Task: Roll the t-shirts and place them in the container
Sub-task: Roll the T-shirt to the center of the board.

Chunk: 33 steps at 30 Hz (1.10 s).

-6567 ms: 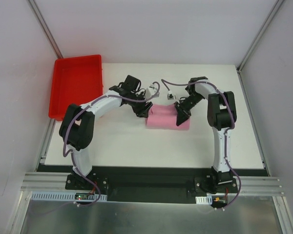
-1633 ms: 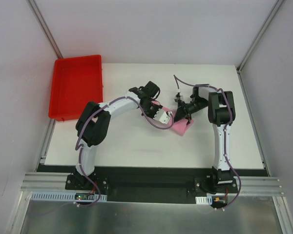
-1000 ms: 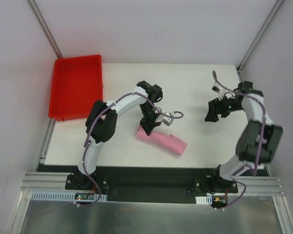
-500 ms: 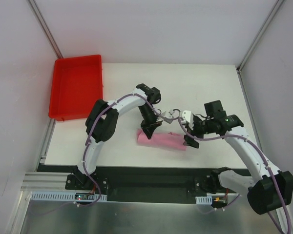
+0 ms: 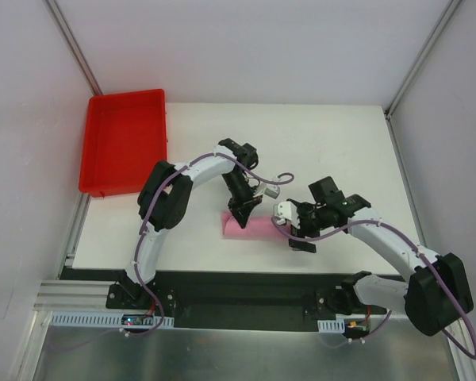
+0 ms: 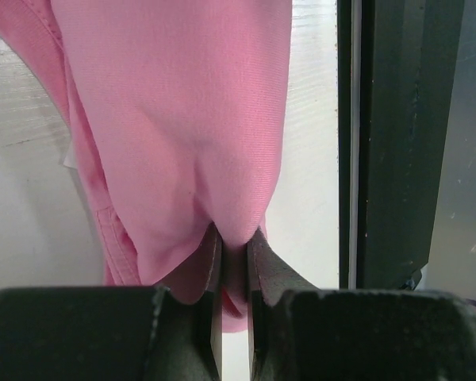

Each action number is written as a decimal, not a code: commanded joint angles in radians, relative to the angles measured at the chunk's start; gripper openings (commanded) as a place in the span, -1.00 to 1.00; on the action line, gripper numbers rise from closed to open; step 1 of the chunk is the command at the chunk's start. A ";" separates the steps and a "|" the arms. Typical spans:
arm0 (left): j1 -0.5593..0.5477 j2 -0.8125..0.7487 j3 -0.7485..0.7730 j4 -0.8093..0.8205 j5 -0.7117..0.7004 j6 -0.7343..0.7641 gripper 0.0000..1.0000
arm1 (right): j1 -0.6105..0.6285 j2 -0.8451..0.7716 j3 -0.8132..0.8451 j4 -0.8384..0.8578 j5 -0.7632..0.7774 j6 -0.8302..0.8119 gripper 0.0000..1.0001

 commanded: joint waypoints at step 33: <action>0.231 0.110 0.086 -0.247 0.084 -0.135 -1.00 | -0.180 0.826 0.640 -0.708 -0.192 -0.214 -0.88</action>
